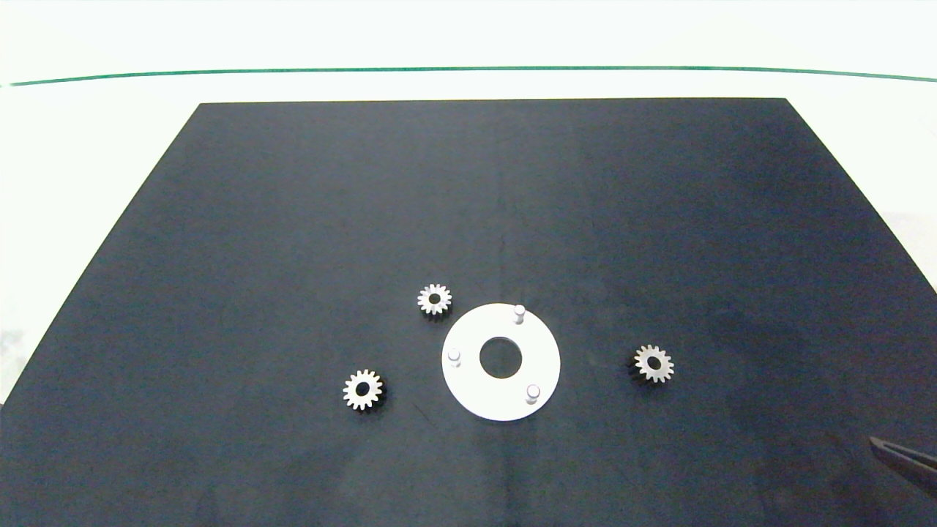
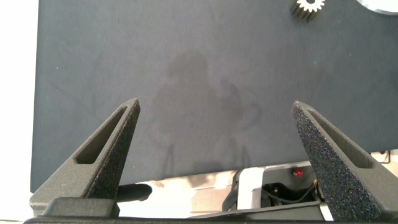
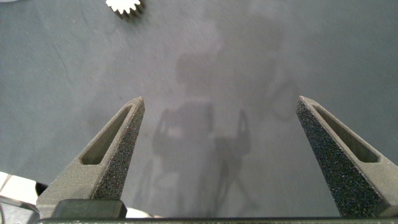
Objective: Install three planetary gears onto the carrier pins
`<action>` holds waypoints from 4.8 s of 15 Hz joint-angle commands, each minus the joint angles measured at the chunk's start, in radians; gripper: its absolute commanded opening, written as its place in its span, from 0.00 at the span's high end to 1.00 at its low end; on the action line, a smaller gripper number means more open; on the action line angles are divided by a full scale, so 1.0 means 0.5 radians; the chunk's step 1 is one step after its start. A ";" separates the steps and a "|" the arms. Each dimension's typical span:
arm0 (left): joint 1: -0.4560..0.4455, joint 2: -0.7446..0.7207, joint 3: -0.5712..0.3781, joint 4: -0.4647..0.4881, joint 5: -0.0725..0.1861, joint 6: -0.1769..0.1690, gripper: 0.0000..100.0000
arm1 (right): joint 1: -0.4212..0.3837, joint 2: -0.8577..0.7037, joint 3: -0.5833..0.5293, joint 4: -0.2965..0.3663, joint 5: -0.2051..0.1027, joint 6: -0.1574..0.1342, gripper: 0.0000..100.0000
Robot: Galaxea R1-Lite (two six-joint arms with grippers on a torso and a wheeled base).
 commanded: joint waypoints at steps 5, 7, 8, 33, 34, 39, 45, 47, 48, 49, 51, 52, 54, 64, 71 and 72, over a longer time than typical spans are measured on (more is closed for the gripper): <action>0.015 -0.001 -0.001 0.010 0.002 -0.001 0.00 | 0.455 0.758 -0.178 -0.217 -0.055 -0.057 0.00; 0.015 -0.001 -0.007 0.010 0.002 -0.001 0.00 | 0.550 0.899 -0.196 -0.275 -0.153 -0.057 0.00; 0.015 -0.001 -0.016 0.007 0.005 -0.001 0.00 | 0.560 0.945 -0.202 -0.309 -0.153 -0.072 0.00; 0.005 -0.001 -0.041 0.010 0.002 -0.001 0.00 | 0.692 1.546 -0.577 -0.385 -0.184 -0.078 0.18; 0.005 -0.001 -0.044 0.010 0.002 -0.001 0.00 | 0.692 1.558 -0.589 -0.385 -0.184 -0.078 0.20; 0.005 -0.001 -0.044 0.010 0.002 -0.007 0.00 | 0.704 1.555 -0.601 -0.379 -0.187 -0.078 0.30; -0.001 0.002 -0.062 0.010 -0.001 -0.010 0.00 | 0.701 1.537 -0.601 -0.379 -0.193 -0.078 0.42; -0.001 0.002 -0.062 0.010 -0.001 -0.010 0.00 | 0.701 1.543 -0.601 -0.379 -0.193 -0.078 0.47; -0.001 0.002 -0.062 0.010 -0.004 -0.010 0.00 | 0.701 1.552 -0.601 -0.379 -0.190 -0.078 0.48; -0.001 0.002 -0.065 0.010 -0.004 -0.010 0.00 | 0.701 1.555 -0.598 -0.379 -0.193 -0.078 0.50; -0.001 0.002 -0.074 0.010 -0.007 -0.010 0.00 | 0.704 1.561 -0.598 -0.379 -0.190 -0.078 0.54; -0.001 0.002 -0.078 0.010 -0.007 -0.007 0.00 | 0.704 1.561 -0.598 -0.379 -0.187 -0.078 0.56; -0.004 0.002 -0.090 0.010 -0.010 -0.010 0.00 | 0.701 1.564 -0.595 -0.379 -0.187 -0.078 0.60; -0.004 0.002 -0.102 0.010 -0.010 -0.007 0.00 | 0.698 1.546 -0.555 -0.367 -0.184 -0.078 0.80; -0.004 0.002 -0.096 0.010 -0.010 -0.007 0.00 | 0.817 1.365 -0.623 -0.296 -0.199 -0.081 0.87; -0.004 0.002 -0.093 0.013 -0.010 -0.007 0.00 | 0.873 1.313 -0.675 -0.192 -0.212 -0.081 0.87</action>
